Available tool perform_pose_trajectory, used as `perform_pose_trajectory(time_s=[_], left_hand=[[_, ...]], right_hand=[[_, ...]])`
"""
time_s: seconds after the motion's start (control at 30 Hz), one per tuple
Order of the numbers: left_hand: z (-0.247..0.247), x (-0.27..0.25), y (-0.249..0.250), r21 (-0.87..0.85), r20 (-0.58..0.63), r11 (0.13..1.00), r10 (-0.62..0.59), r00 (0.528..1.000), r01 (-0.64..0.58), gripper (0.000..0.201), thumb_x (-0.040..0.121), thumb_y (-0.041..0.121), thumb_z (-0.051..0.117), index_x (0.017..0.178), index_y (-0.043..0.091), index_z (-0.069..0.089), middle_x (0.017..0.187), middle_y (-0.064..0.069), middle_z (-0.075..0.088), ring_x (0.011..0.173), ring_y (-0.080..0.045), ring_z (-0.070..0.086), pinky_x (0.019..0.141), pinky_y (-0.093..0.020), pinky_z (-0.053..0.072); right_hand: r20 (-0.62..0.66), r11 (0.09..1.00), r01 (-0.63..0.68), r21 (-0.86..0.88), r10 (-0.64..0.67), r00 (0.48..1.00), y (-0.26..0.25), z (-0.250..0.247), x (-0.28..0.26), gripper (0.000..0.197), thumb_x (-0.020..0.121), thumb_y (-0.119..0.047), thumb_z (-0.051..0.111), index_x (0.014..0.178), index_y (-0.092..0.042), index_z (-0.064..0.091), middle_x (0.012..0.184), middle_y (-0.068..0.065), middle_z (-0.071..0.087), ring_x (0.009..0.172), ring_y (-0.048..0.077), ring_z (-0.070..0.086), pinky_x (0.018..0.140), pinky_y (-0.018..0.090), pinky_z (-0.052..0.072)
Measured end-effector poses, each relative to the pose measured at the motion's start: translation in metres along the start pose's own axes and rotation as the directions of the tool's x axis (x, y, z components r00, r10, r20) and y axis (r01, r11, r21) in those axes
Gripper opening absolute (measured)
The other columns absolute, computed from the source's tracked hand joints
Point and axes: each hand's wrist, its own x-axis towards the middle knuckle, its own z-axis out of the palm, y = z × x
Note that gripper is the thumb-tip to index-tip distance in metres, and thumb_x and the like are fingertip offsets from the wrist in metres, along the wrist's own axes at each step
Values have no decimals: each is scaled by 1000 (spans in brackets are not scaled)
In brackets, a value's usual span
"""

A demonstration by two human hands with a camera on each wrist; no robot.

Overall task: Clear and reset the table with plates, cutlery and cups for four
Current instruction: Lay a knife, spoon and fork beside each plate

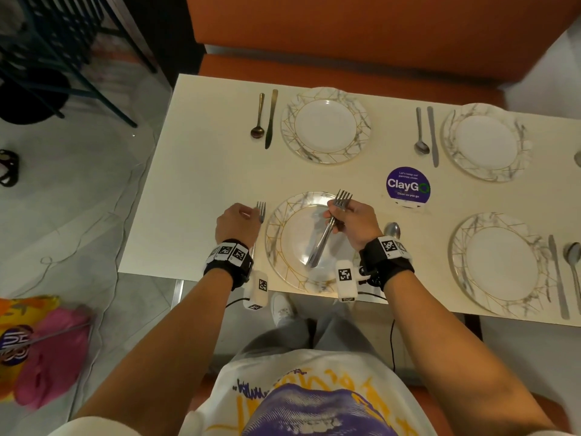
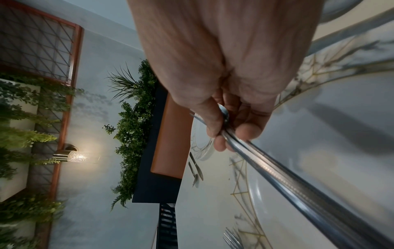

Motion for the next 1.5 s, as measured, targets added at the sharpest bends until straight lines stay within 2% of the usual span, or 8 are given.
perform_pose_trajectory(time_s=[0.2, 0.37, 0.47, 0.7, 0.83, 1.23, 1.4, 1.5], left_hand=[[31, -25, 67, -145, 190, 965, 246, 950, -221, 16, 89, 44, 71, 92, 28, 73, 86, 12, 70, 83, -11, 66, 75, -24, 50], [78, -65, 130, -236, 534, 944, 324, 781, -230, 23, 83, 38, 81, 99, 24, 74, 90, 3, 77, 80, -15, 74, 72, -30, 59], [107, -86, 159, -263, 567, 945, 315, 762, -195, 34, 75, 33, 88, 101, 17, 74, 85, -2, 79, 76, -18, 77, 76, -40, 65], [183, -136, 224, -256, 580, 947, 312, 752, -195, 27, 75, 23, 91, 96, 15, 77, 86, -4, 79, 75, -18, 77, 63, -23, 61], [229, -157, 252, -314, 639, 945, 282, 716, -92, 24, 83, 10, 84, 103, 1, 74, 90, -16, 79, 84, -29, 78, 77, -39, 65], [286, -180, 243, -254, 504, 964, 61, 862, 80, 8, 93, 3, 72, 98, 0, 76, 80, -12, 74, 70, -22, 68, 70, -33, 65], [290, -184, 228, -92, 501, 988, -59, 863, 121, 18, 94, 1, 64, 86, 9, 78, 79, -16, 76, 66, -23, 69, 72, -38, 65], [296, -189, 227, -70, 501, 982, -118, 857, 176, 16, 96, -3, 63, 90, -1, 77, 77, -13, 75, 60, -18, 66, 55, -21, 59]], right_hand=[[-56, 998, 56, 29, -54, 997, -12, -23, -12, 11, 93, -6, 68, 103, -2, 71, 81, 16, 72, 63, 19, 62, 51, 27, 48], [-107, 996, 80, 47, -74, 991, -26, -68, -15, 16, 91, -6, 71, 107, -4, 73, 82, 11, 72, 69, 21, 66, 58, 31, 55], [-176, 993, 80, 84, -64, 982, -30, -107, -15, 18, 88, -6, 74, 104, 1, 73, 76, 11, 71, 59, 20, 62, 52, 29, 53], [-215, 988, 76, 133, -46, 975, -36, -214, -14, 13, 84, -8, 79, 95, -4, 73, 76, 12, 72, 67, 25, 66, 62, 35, 57], [-163, 985, 67, 157, -41, 986, -39, -277, -11, 15, 92, -10, 70, 103, 1, 73, 84, 13, 75, 68, 24, 69, 58, 30, 56], [-93, 993, -36, 110, 47, 995, -32, -364, 16, 13, 94, -2, 64, 98, 8, 71, 74, 18, 65, 63, 29, 62, 50, 31, 53], [-59, 995, -59, 81, 64, 996, -32, -370, 20, 13, 95, -1, 63, 101, 8, 70, 75, 17, 64, 64, 28, 63, 51, 32, 51], [-32, 996, -61, 69, 63, 998, -28, -372, 21, 13, 96, -2, 63, 102, 8, 69, 74, 17, 64, 64, 28, 64, 50, 32, 52]])
